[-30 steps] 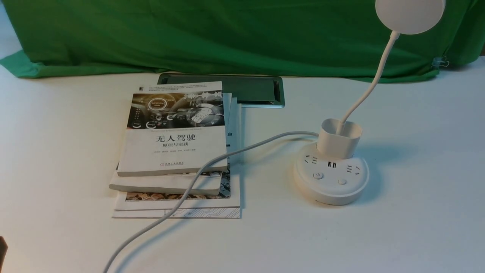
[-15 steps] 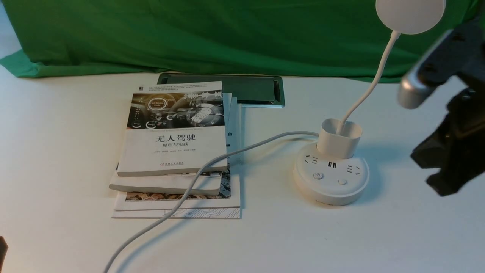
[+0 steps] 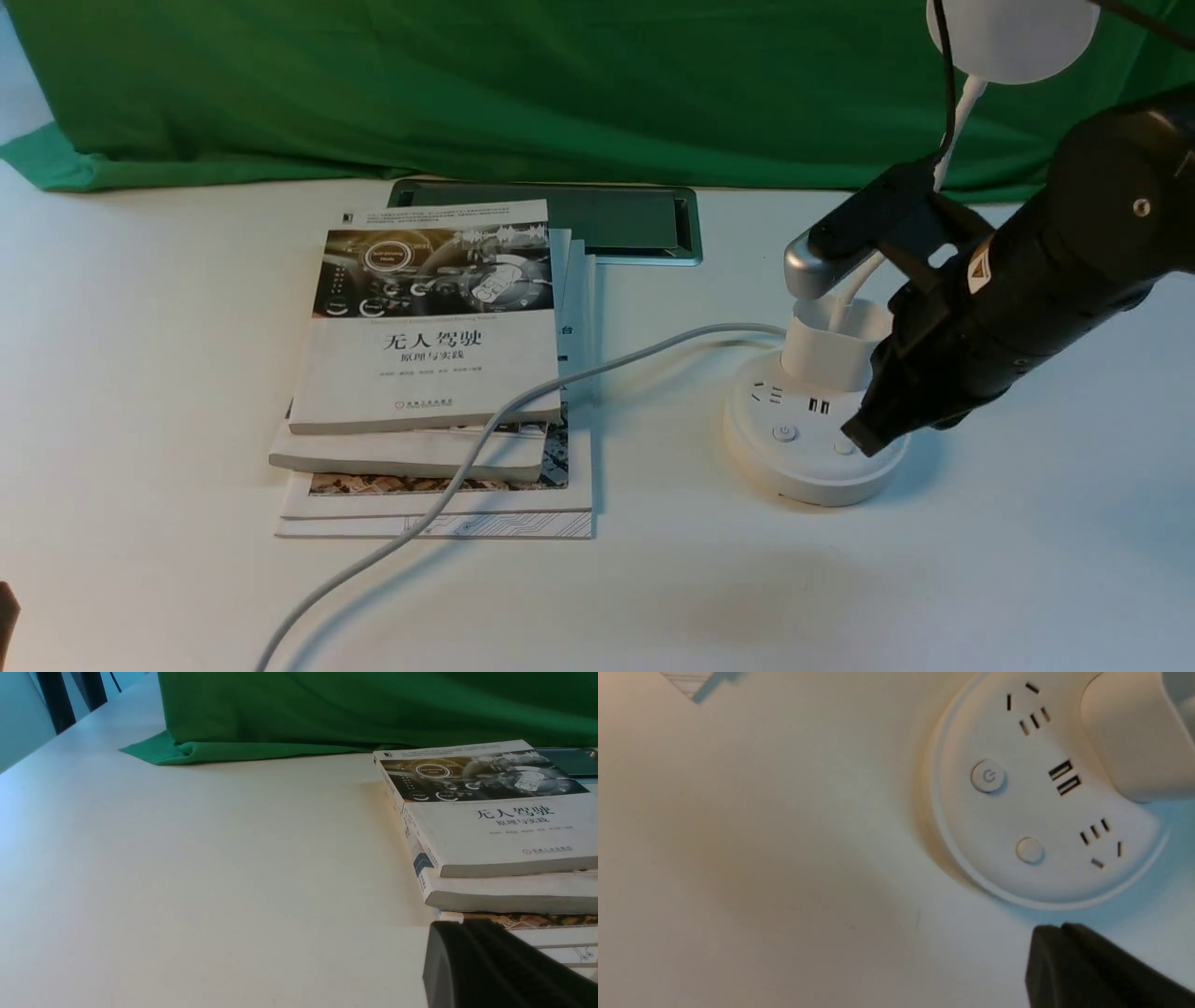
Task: Turn on the desk lamp on the white desktop with your hand.
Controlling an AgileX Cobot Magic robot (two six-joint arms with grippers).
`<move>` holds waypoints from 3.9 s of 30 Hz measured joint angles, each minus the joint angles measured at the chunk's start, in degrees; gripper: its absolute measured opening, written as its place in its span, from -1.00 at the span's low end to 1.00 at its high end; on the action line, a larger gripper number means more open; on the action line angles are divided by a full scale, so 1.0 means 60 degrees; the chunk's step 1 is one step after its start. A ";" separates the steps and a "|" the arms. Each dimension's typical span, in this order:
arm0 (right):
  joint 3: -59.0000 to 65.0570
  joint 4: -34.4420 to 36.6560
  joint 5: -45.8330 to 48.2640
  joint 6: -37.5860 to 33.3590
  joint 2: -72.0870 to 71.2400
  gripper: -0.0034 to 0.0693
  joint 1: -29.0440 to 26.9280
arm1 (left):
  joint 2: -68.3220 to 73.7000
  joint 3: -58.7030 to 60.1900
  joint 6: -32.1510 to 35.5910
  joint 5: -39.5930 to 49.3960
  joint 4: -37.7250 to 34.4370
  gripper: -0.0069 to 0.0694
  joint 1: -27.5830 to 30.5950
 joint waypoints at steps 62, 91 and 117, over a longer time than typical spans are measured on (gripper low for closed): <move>0.1552 -0.0426 -0.3971 0.1167 0.1360 -0.82 -0.0388 | 0.0000 0.0000 0.0000 0.0000 0.0000 -0.76 0.0000; 0.1416 -0.0797 -0.3630 0.1444 0.1879 -0.82 -0.0388 | 0.0000 0.0000 0.0000 0.0000 0.0000 -0.76 0.0000; 0.2097 -0.0729 -0.2760 0.1730 -0.2875 -0.81 -0.0268 | 0.0000 0.0000 0.0000 0.0000 0.0000 -0.76 0.0000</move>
